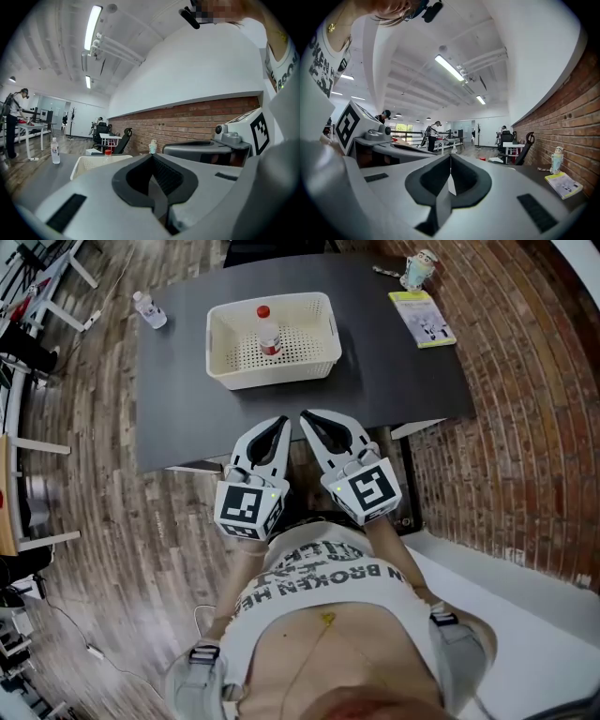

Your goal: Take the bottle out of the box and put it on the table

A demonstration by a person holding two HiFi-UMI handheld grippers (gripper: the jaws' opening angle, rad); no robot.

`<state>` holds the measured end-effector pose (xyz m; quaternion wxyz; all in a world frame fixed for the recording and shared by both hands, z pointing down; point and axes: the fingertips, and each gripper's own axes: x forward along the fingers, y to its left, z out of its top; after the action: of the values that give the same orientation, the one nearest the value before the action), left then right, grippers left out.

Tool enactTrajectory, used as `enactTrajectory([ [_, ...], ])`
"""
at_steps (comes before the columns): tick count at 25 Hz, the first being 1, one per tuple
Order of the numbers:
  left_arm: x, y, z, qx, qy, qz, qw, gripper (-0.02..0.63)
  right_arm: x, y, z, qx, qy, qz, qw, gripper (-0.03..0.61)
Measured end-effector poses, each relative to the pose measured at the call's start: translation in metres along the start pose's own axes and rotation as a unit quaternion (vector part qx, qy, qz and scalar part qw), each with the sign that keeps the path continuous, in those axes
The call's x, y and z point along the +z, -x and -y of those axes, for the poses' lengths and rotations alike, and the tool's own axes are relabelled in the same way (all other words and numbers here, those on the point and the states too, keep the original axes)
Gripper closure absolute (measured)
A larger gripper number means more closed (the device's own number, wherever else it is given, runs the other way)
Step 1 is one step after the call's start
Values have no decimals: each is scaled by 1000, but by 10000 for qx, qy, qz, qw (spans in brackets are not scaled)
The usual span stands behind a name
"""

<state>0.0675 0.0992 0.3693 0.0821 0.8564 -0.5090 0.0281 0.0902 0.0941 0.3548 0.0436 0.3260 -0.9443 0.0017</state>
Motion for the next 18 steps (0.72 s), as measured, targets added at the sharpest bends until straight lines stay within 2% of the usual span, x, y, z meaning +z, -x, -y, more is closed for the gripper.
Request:
enactTrajectory([
  [18, -6, 4, -60, -200, 23, -142, 9997, 606, -8, -65, -9, -191, -70, -56, 9998, 569],
])
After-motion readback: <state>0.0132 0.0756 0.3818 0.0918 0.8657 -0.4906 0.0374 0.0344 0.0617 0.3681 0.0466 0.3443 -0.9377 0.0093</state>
